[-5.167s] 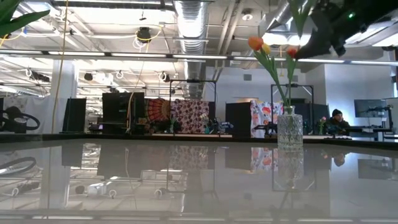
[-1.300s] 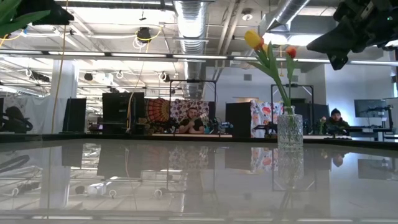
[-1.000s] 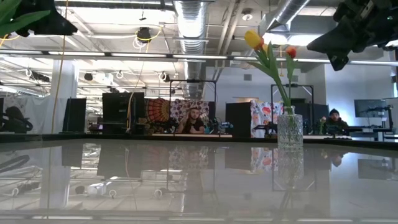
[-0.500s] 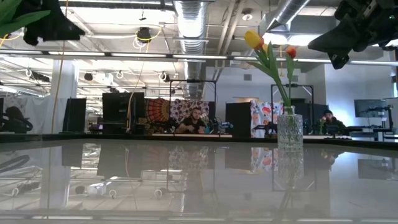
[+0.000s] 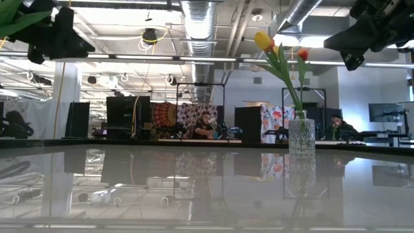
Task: Sort flowers into vase by color
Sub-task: Return to Home Position
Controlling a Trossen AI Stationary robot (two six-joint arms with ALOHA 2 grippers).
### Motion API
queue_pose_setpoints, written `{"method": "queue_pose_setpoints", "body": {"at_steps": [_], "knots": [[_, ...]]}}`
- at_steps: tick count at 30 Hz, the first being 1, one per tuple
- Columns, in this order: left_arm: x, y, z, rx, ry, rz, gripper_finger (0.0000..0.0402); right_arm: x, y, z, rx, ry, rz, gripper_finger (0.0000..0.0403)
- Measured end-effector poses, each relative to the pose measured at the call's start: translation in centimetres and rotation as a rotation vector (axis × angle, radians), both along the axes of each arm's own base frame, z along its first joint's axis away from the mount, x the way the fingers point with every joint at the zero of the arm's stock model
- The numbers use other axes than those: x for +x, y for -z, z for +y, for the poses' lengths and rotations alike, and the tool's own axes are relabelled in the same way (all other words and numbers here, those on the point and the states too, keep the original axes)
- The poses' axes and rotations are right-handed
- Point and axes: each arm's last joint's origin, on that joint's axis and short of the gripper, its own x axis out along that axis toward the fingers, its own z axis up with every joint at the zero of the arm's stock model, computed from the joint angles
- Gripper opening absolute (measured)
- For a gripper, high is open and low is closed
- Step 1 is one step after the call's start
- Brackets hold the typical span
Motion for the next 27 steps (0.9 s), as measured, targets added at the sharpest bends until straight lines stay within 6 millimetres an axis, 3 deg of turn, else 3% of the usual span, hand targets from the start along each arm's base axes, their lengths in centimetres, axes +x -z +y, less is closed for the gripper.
{"method": "queue_pose_setpoints", "body": {"at_steps": [3, 11, 19, 27], "knots": [[0.2, 0.3, 0.0, 0.010, 0.017, 0.006, 0.0148, 0.0, 0.0, 0.1, 0.000, -0.008, 0.001, 0.0025], [2.2, 3.9, -0.3, 0.058, 0.176, 0.068, 0.0148, 0.0, 0.0, 0.2, -0.025, -0.023, 0.003, 0.0024], [2.9, 4.2, -0.4, 0.128, 0.386, 0.063, 0.0144, 0.0, 0.0, 0.2, -0.029, -0.024, 0.006, 0.0024], [3.1, 4.4, -0.4, 0.145, 0.518, 0.083, 0.0105, 0.0, 0.0, 0.2, -0.031, -0.024, 0.007, 0.0024]]}}
